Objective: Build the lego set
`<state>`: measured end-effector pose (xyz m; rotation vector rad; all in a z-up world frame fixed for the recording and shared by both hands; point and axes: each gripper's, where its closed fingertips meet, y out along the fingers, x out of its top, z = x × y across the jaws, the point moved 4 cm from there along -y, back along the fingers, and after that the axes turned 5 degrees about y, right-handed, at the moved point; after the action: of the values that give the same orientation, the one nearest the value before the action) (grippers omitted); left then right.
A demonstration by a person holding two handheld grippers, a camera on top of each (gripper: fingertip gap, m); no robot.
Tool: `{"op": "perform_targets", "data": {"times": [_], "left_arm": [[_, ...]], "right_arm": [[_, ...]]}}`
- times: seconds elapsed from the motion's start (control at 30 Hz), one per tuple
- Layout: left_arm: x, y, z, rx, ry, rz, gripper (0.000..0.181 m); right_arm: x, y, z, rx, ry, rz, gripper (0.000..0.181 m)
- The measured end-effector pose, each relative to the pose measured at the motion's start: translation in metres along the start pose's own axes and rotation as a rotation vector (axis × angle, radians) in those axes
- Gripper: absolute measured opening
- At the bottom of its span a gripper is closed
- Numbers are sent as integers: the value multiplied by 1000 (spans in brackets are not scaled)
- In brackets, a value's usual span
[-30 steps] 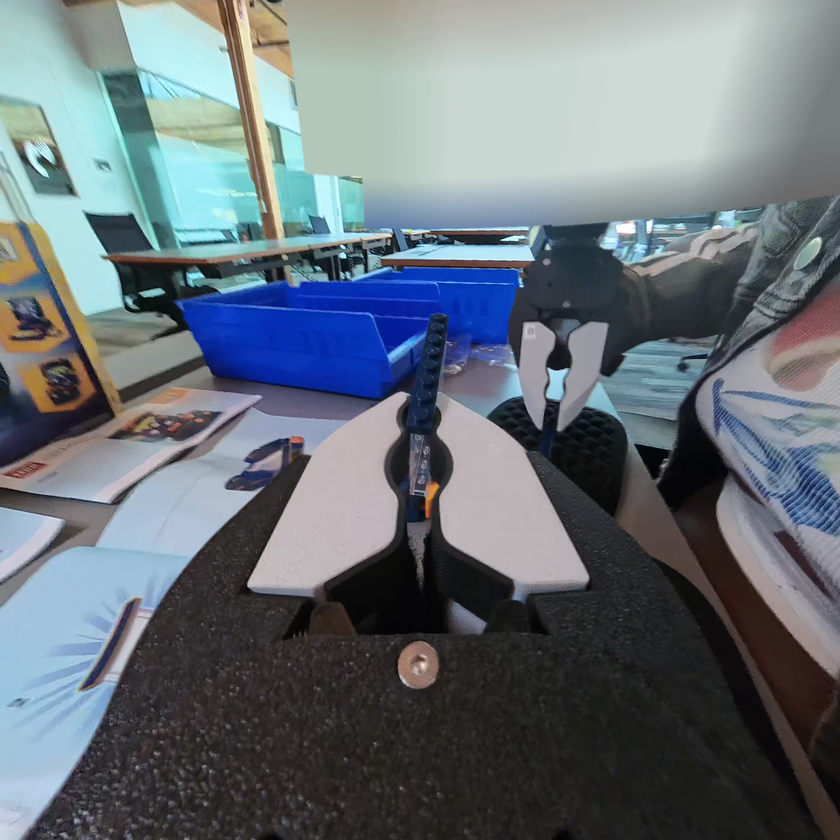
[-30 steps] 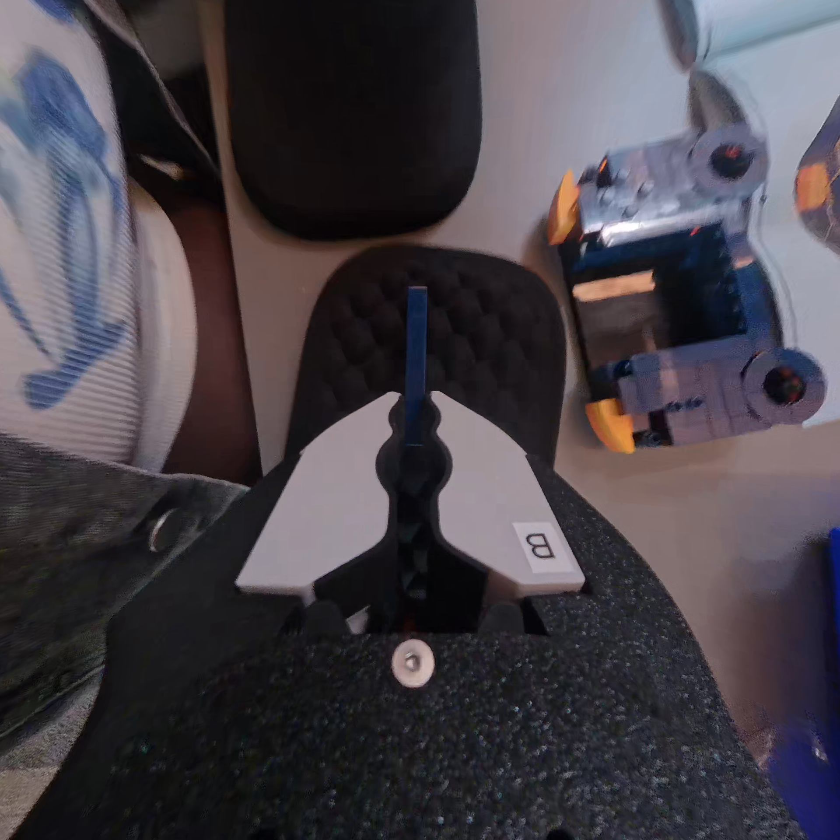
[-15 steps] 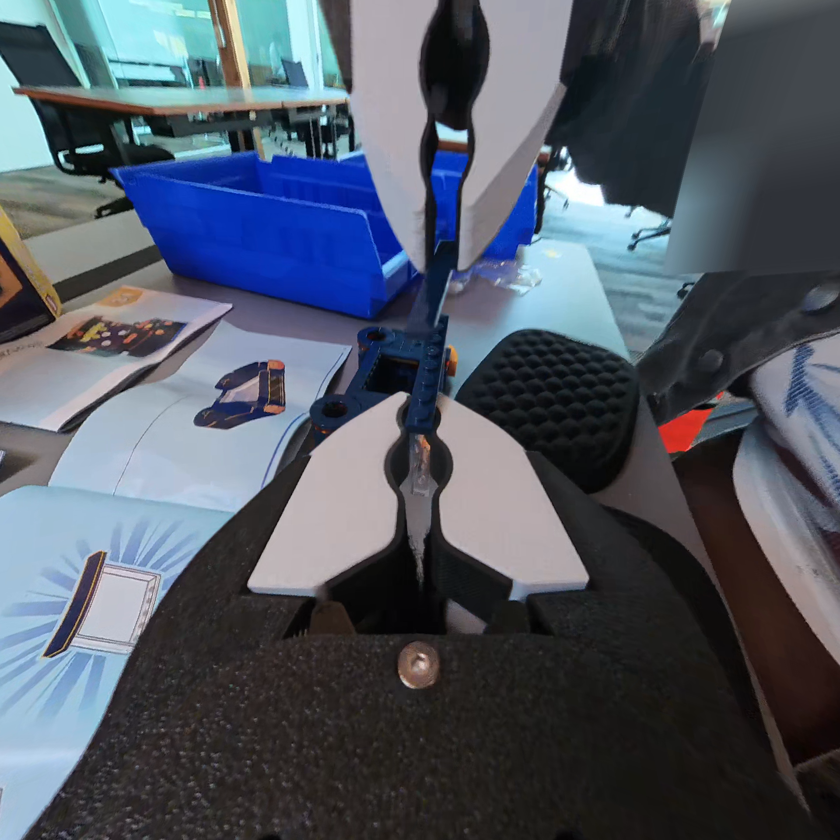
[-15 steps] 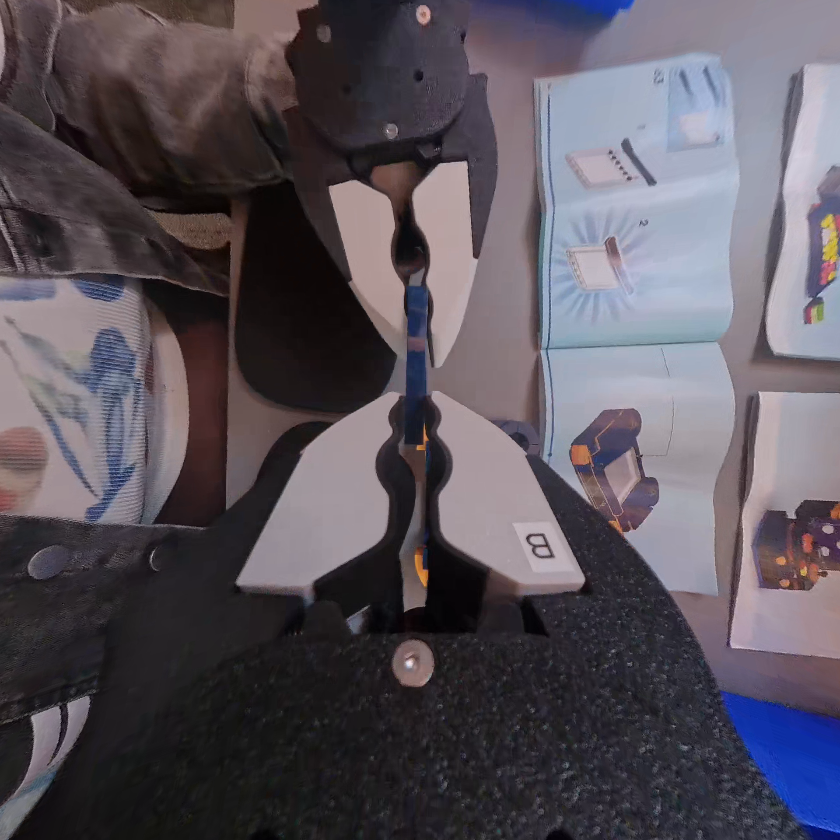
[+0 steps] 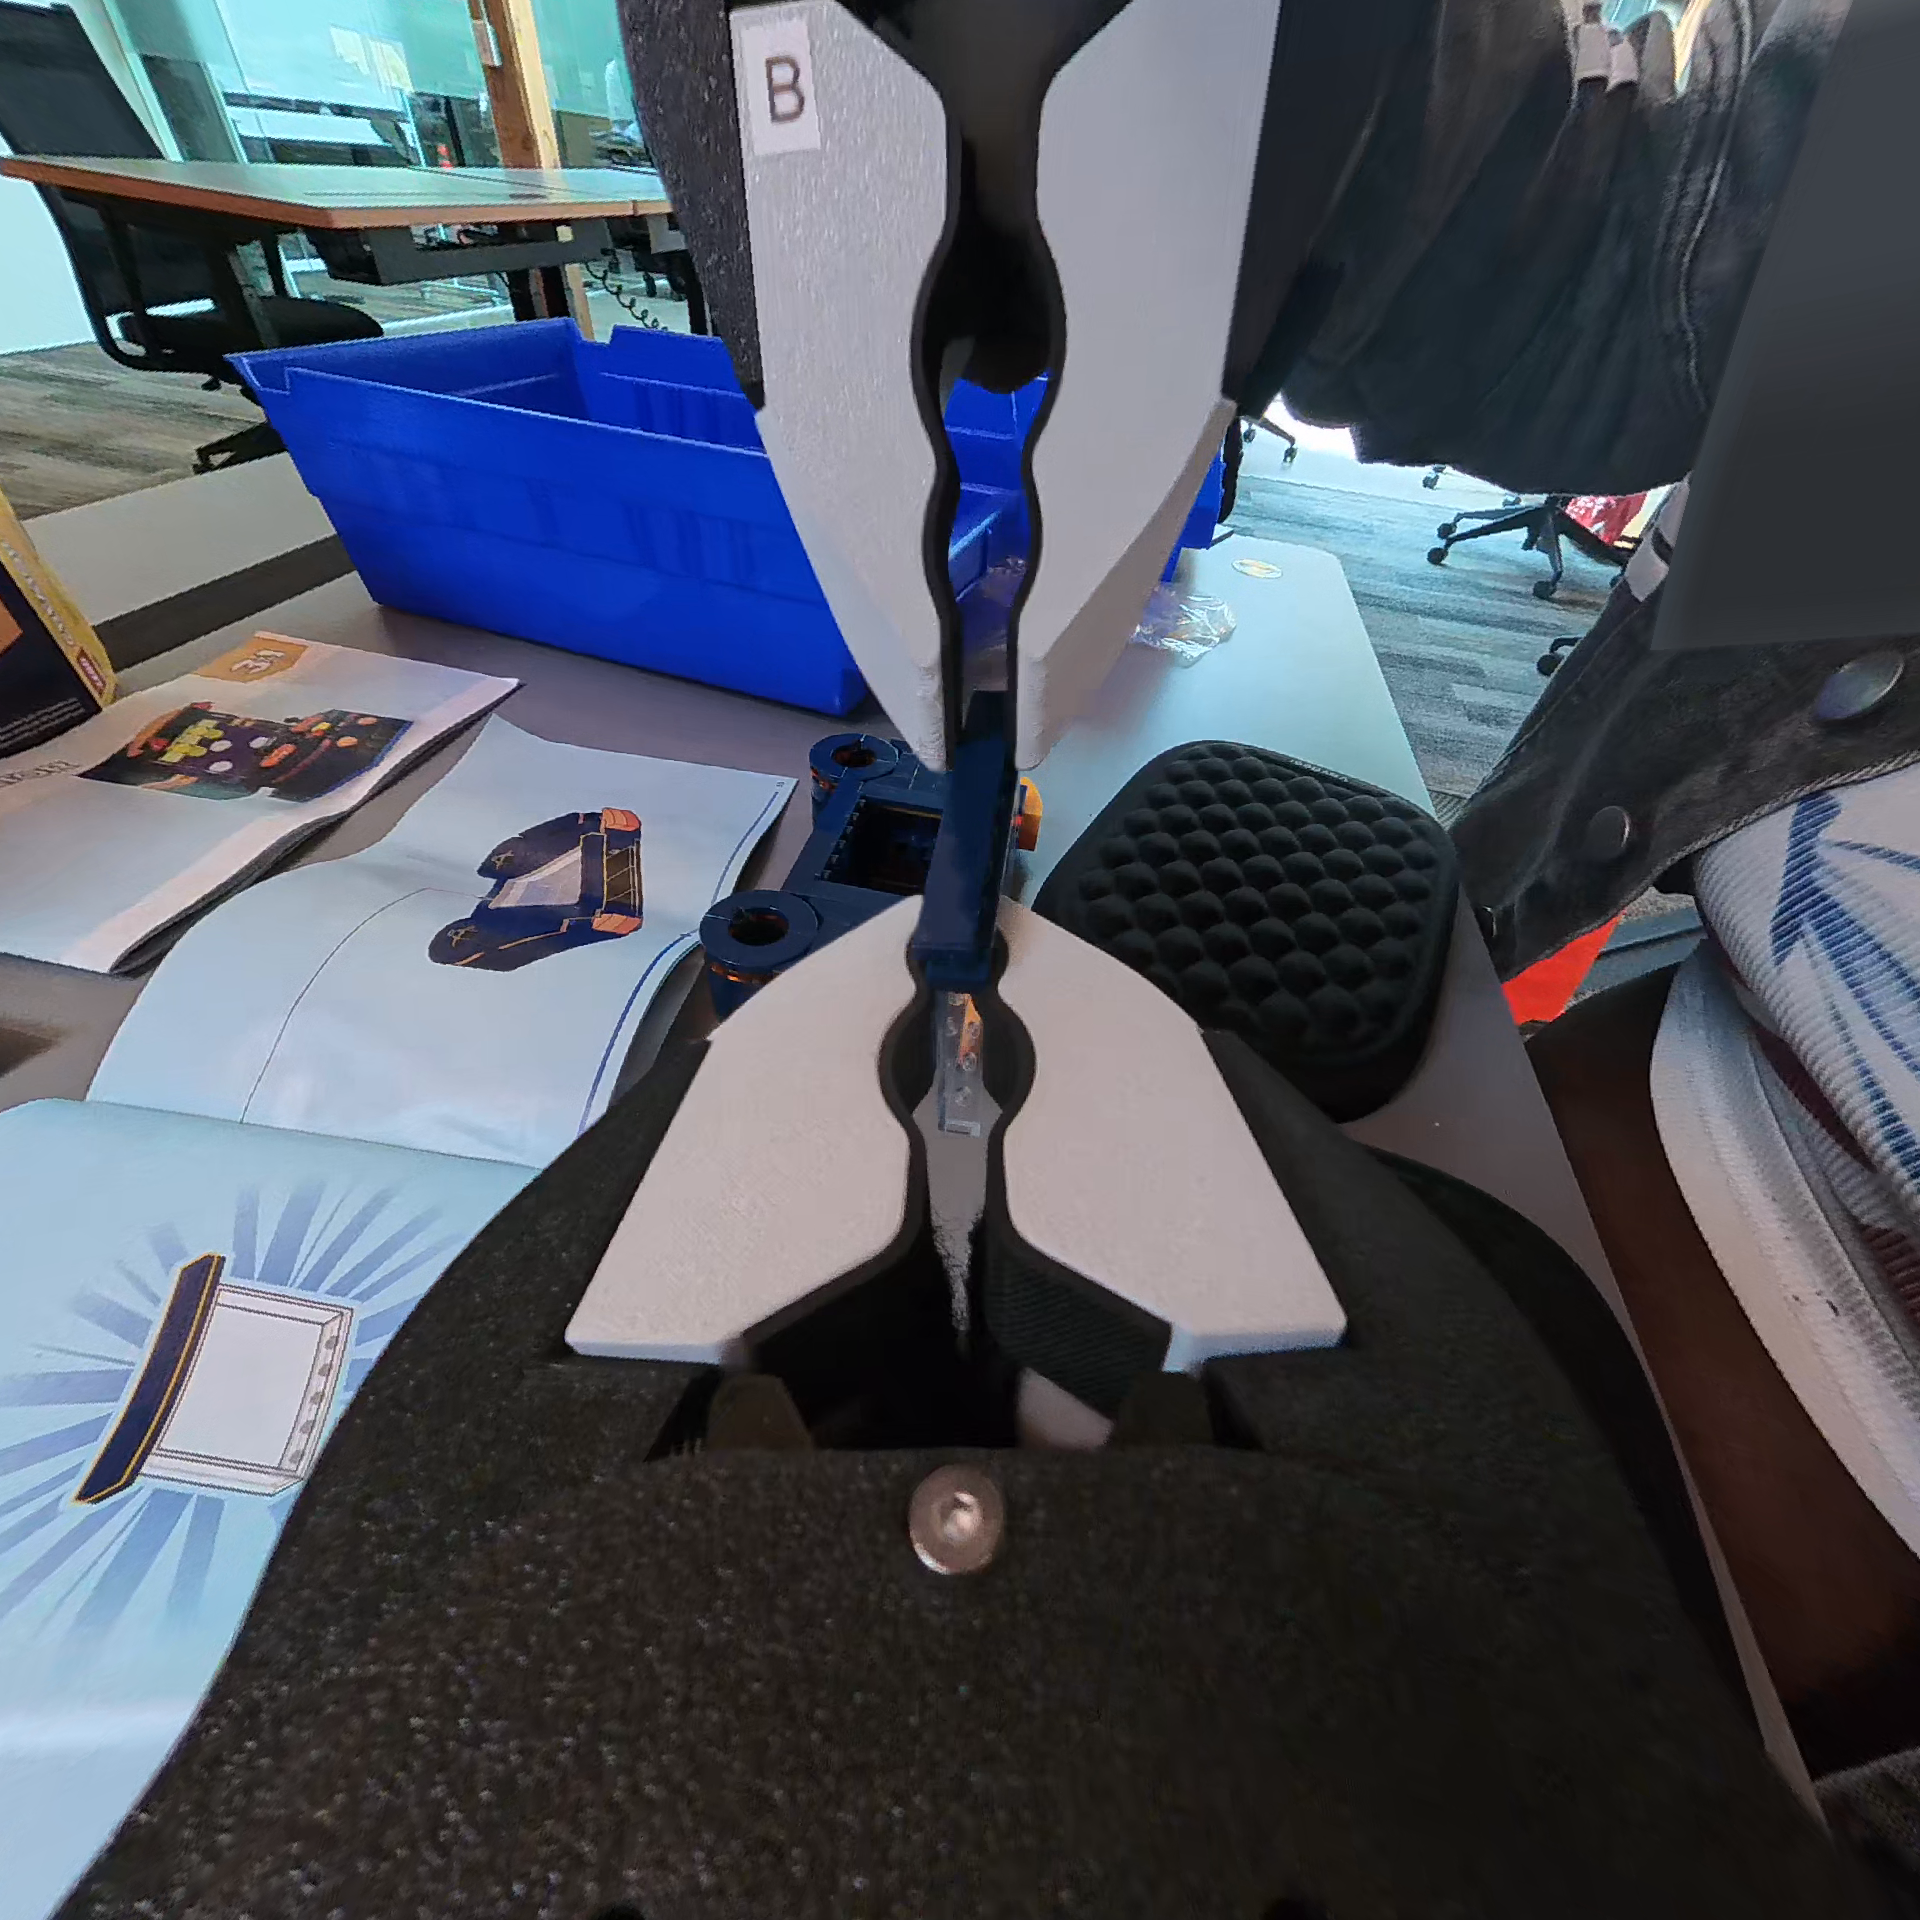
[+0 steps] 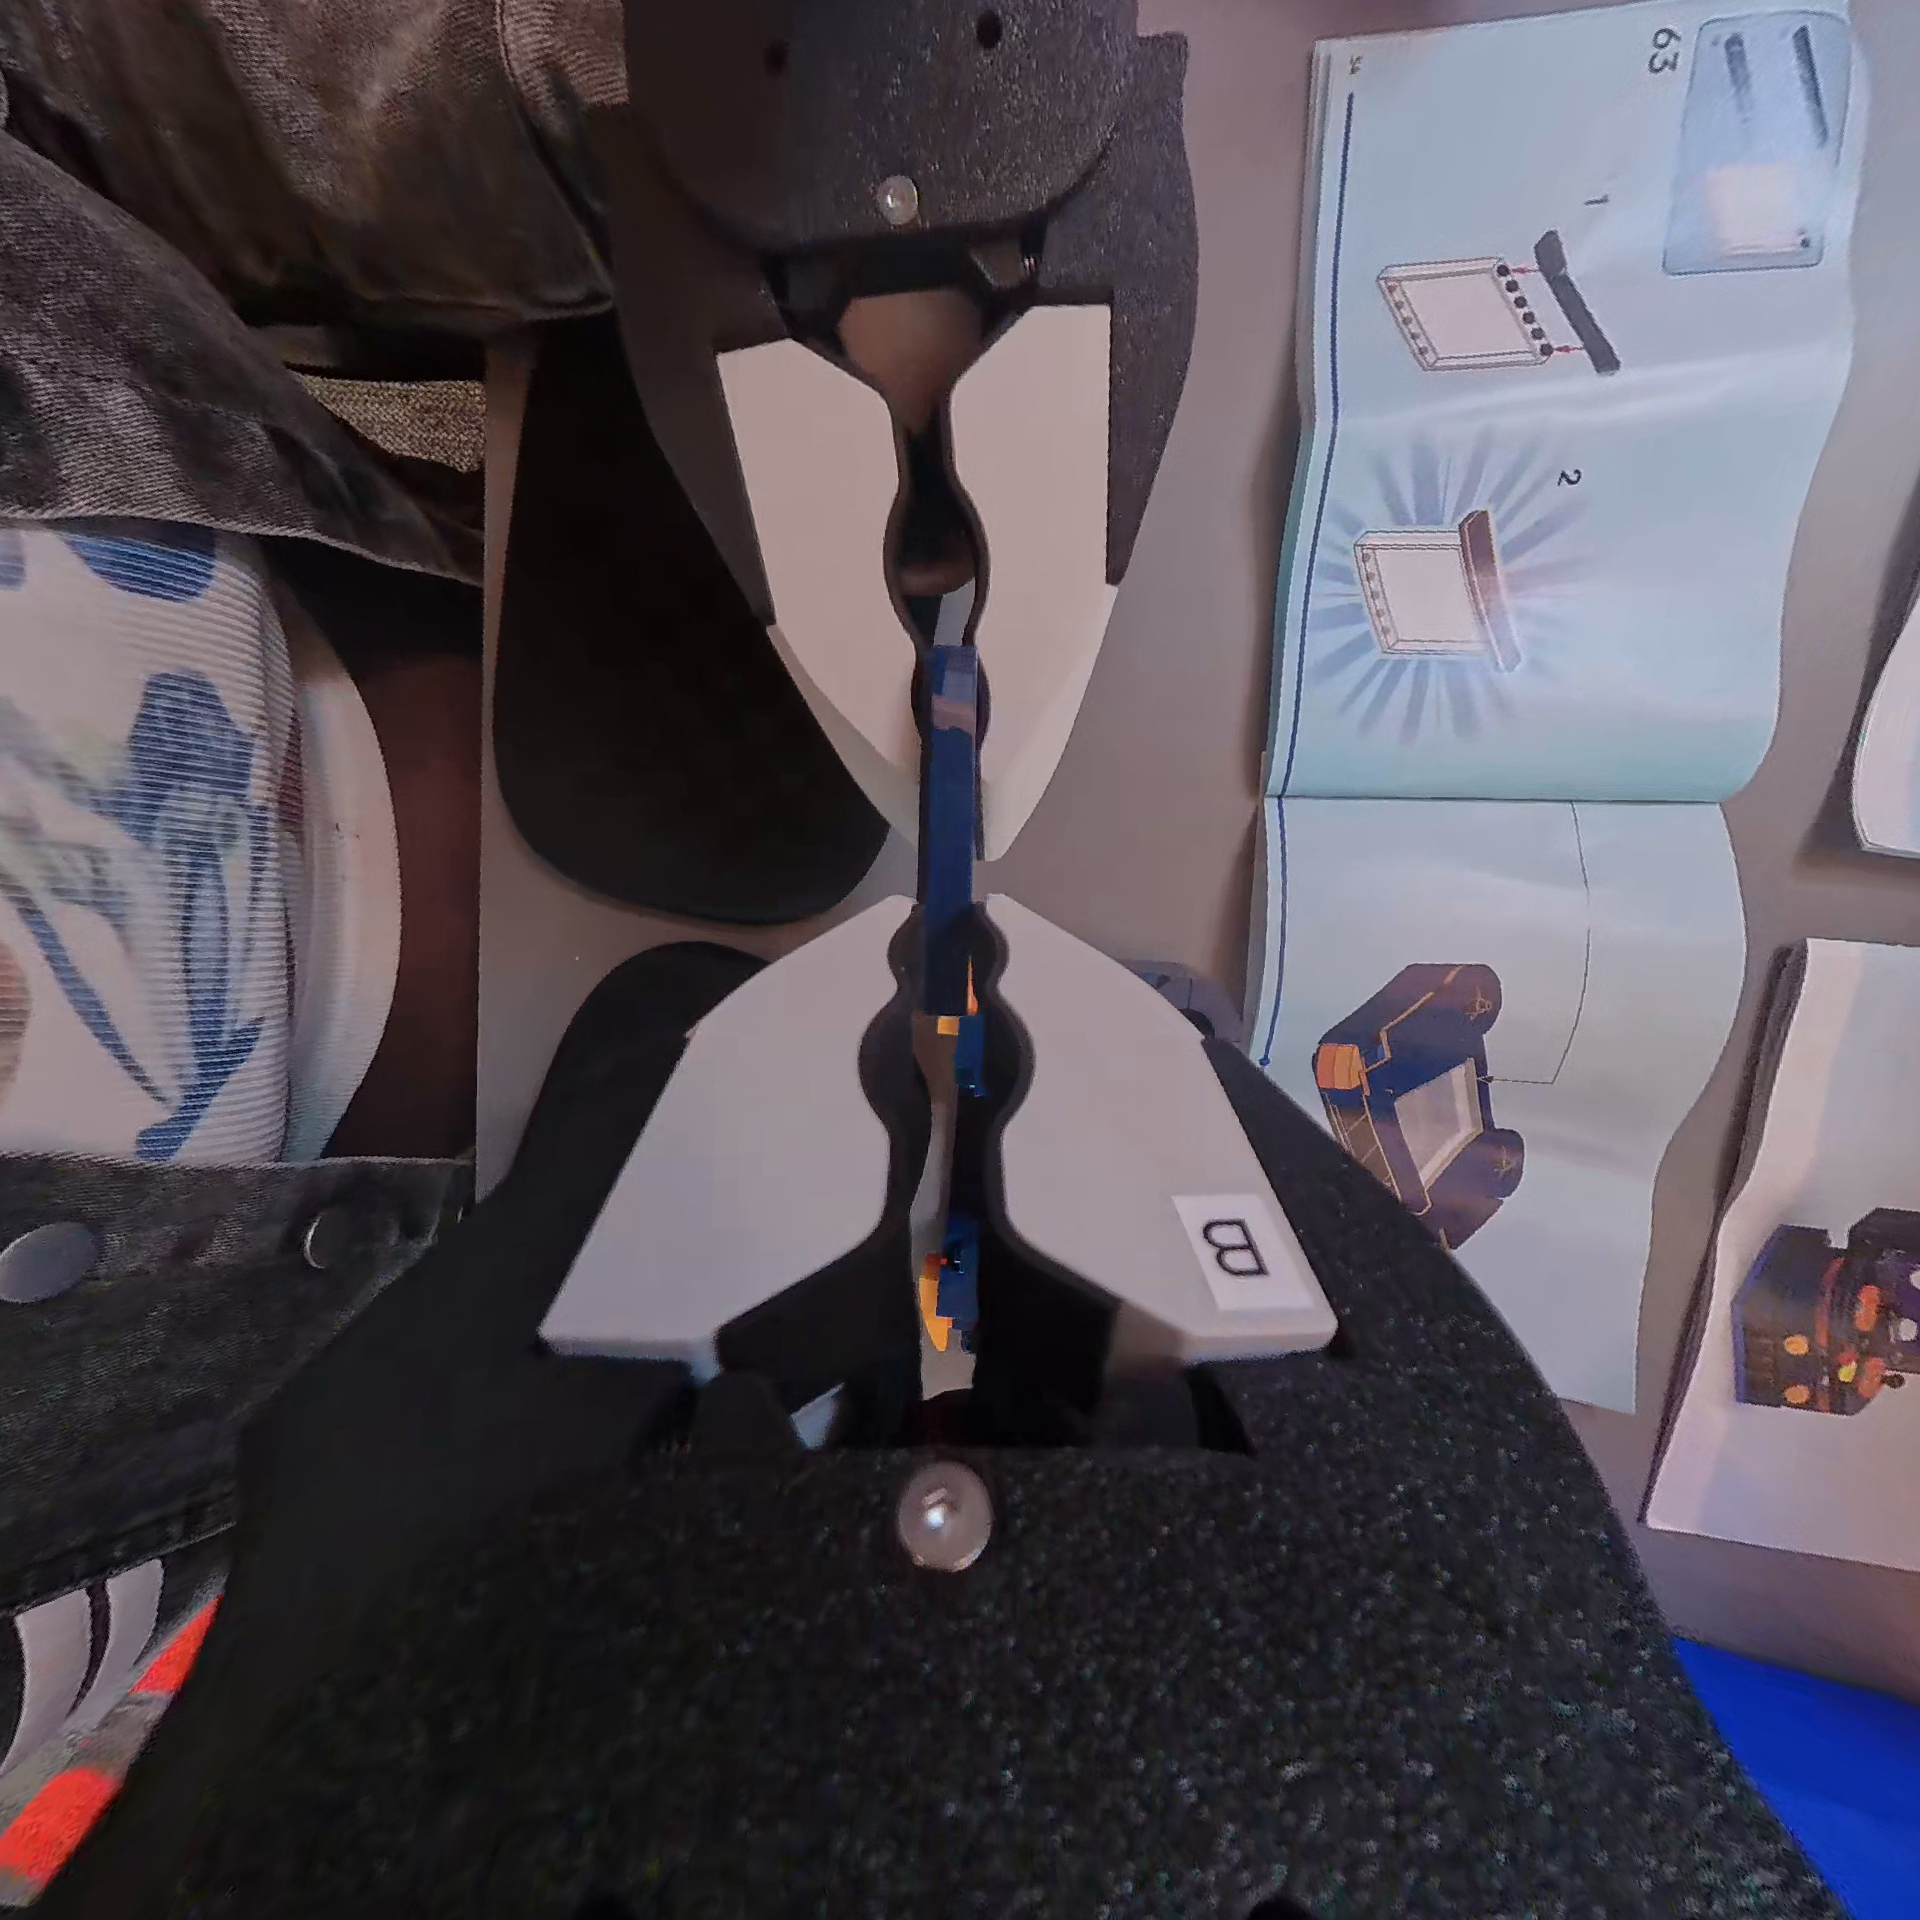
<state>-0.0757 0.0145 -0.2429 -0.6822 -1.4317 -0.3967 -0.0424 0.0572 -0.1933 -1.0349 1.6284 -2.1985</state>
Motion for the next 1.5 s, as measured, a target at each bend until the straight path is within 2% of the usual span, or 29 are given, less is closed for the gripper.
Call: {"op": "perform_targets", "data": {"times": [0.6, 0.7, 0.77, 0.83, 0.9, 1.07, 1.1, 1.17, 1.27, 1.33, 1.43, 1.5], "left_arm": [[0, -1, 1, -2, -13, -8, 4], [0, 0, 0, -2, -8, -4, 4], [0, -1, 1, -1, -10, -10, 4], [3, -3, 2, -2, -28, -27, 4], [8, -7, 6, -12, -87, -45, 4], [39, -19, 13, -49, -134, -53, 3], [47, -21, 14, -58, -137, -51, 3], [64, -23, 16, -79, -144, -43, 3], [89, -24, 16, -103, -160, -21, 3], [105, -24, 14, -126, -168, -21, 4], [126, -23, 8, -163, -169, 2, 3], [134, -22, 6, -149, -94, 47, 4]], "right_arm": [[1, 2, 2, -6, -28, 18, 9], [2, 1, 2, -8, -31, 13, 14], [2, -2, 3, -8, -39, 0, 25], [3, -9, 6, -13, -100, -56, 40], [3, -20, 7, -84, -228, -174, 56], [-3, -57, 15, -362, -525, -575, 58], [-3, -66, 17, -426, -571, -650, 61], [-2, -78, 21, -560, -665, -742, 81], [2, -86, 29, -700, -807, -789, 97], [5, -91, 35, -738, -878, -823, 98], [9, -98, 37, -722, -910, -816, 96], [11, -104, 36, -687, -904, -834, 95]]}}
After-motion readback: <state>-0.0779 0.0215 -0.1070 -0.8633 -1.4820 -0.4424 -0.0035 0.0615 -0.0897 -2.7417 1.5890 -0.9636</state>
